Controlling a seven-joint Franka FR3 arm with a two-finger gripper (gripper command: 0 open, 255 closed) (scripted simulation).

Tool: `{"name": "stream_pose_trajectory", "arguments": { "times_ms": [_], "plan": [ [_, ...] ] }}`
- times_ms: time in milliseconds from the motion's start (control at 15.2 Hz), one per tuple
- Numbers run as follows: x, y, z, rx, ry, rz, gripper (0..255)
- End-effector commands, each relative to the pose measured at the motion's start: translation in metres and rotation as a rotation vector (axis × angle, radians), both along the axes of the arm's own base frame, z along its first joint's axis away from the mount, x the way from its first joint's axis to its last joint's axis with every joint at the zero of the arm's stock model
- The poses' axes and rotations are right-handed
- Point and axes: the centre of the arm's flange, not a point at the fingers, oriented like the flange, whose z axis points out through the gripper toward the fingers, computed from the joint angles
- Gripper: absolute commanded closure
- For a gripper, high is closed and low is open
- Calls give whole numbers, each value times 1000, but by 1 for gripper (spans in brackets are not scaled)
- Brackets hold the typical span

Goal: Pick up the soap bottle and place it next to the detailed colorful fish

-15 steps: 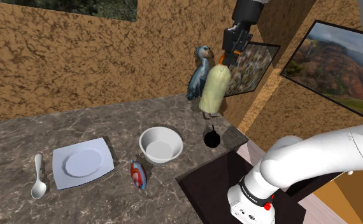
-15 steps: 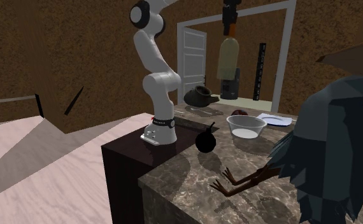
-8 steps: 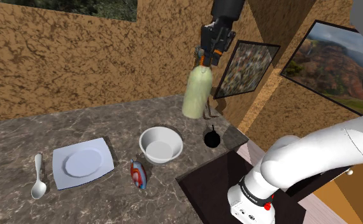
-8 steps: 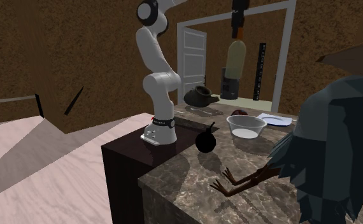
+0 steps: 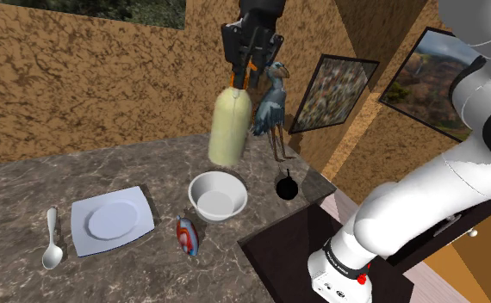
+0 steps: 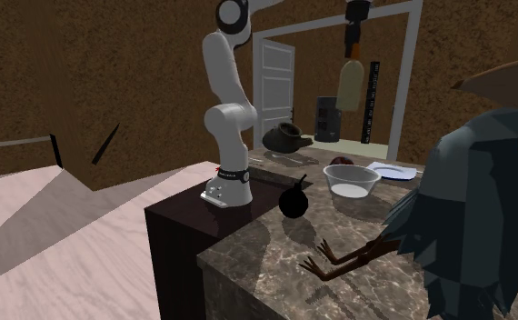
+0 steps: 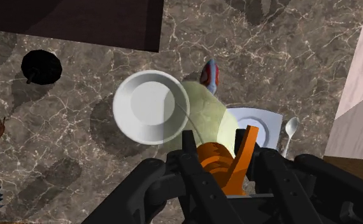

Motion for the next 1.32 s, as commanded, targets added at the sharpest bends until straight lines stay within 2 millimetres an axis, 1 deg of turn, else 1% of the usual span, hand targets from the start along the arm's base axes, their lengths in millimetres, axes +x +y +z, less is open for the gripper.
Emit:
{"name": "stream_pose_trajectory", "arguments": {
  "times_ms": [0,792,1254],
  "plan": [
    [5,28,0,2,0,-2,255],
    [34,184,1,2,0,-2,255],
    [34,184,-36,2,0,-2,255]
  ]
}}
